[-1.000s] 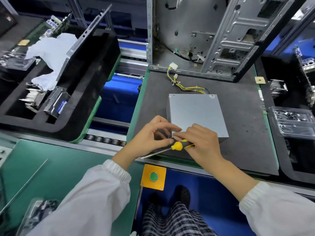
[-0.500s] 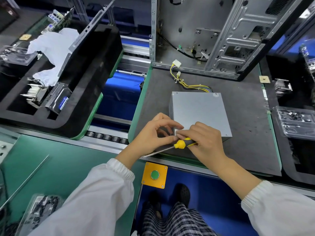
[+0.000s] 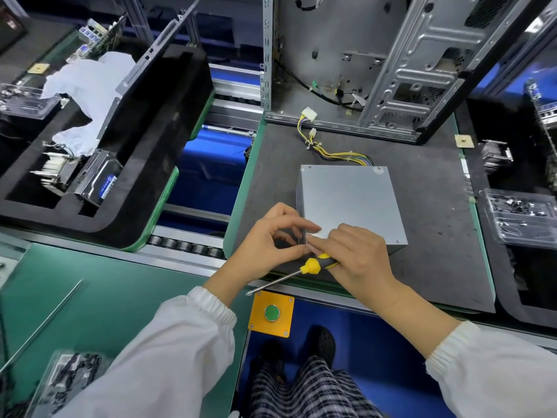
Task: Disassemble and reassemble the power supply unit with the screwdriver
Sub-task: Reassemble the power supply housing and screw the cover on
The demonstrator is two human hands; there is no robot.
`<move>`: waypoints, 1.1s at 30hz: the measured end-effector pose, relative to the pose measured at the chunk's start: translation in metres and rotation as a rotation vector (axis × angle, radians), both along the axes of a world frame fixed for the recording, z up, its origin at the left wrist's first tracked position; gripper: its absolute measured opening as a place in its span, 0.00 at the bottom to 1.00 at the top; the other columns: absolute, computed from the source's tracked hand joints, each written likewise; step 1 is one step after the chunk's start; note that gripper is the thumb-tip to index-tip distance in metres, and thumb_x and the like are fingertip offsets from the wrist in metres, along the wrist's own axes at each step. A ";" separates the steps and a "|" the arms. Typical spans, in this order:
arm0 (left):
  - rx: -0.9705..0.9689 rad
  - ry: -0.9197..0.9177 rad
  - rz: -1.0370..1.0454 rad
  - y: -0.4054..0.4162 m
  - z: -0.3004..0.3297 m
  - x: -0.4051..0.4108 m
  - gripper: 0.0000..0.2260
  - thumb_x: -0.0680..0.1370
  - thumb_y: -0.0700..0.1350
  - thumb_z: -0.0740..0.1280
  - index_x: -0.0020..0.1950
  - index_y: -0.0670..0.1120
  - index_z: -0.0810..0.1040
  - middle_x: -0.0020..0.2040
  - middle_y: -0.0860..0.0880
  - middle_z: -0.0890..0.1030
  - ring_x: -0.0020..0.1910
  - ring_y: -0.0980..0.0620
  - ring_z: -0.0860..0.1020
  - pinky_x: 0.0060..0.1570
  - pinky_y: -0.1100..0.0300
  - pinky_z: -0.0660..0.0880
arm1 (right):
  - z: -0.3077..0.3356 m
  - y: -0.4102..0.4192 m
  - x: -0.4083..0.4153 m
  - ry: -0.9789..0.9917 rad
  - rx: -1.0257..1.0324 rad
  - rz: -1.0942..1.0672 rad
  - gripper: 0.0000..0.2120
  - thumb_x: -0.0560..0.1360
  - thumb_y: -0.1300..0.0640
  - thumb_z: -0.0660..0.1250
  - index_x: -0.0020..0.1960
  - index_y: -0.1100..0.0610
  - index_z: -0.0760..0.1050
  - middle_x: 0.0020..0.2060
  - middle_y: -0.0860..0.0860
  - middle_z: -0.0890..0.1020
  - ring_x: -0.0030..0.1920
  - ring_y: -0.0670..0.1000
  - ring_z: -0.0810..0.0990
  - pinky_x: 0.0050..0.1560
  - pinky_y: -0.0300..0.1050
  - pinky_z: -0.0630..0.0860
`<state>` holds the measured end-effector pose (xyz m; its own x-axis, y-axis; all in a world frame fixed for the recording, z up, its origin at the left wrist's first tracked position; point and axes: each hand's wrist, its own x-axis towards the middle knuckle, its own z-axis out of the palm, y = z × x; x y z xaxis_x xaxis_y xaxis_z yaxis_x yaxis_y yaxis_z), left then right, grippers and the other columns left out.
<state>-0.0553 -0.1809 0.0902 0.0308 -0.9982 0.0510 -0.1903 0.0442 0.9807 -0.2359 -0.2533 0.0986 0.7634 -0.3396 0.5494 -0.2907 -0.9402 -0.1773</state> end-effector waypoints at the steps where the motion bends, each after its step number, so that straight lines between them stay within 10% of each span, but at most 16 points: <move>1: 0.005 0.005 0.001 0.000 0.000 0.000 0.14 0.73 0.36 0.74 0.57 0.45 0.82 0.51 0.46 0.73 0.50 0.50 0.77 0.52 0.60 0.78 | 0.000 0.000 0.000 -0.020 0.043 -0.011 0.07 0.68 0.63 0.75 0.46 0.61 0.83 0.30 0.53 0.78 0.28 0.53 0.72 0.26 0.45 0.70; 14: 0.012 0.036 0.012 -0.001 0.001 0.001 0.15 0.72 0.36 0.75 0.56 0.50 0.82 0.51 0.52 0.73 0.48 0.53 0.77 0.52 0.59 0.79 | 0.005 0.003 -0.006 -0.365 0.483 -0.282 0.03 0.71 0.60 0.72 0.44 0.56 0.83 0.30 0.48 0.75 0.33 0.50 0.70 0.33 0.50 0.68; 33: -0.005 0.017 0.005 -0.003 0.001 0.002 0.16 0.73 0.37 0.74 0.58 0.50 0.81 0.52 0.48 0.72 0.46 0.56 0.77 0.51 0.64 0.77 | -0.003 -0.005 0.000 -0.069 0.068 -0.089 0.05 0.68 0.64 0.75 0.43 0.59 0.84 0.31 0.54 0.76 0.31 0.54 0.71 0.27 0.47 0.68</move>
<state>-0.0531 -0.1844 0.0907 0.0371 -0.9978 0.0555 -0.1739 0.0483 0.9836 -0.2360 -0.2582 0.0952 0.6897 -0.4430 0.5727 -0.3576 -0.8962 -0.2626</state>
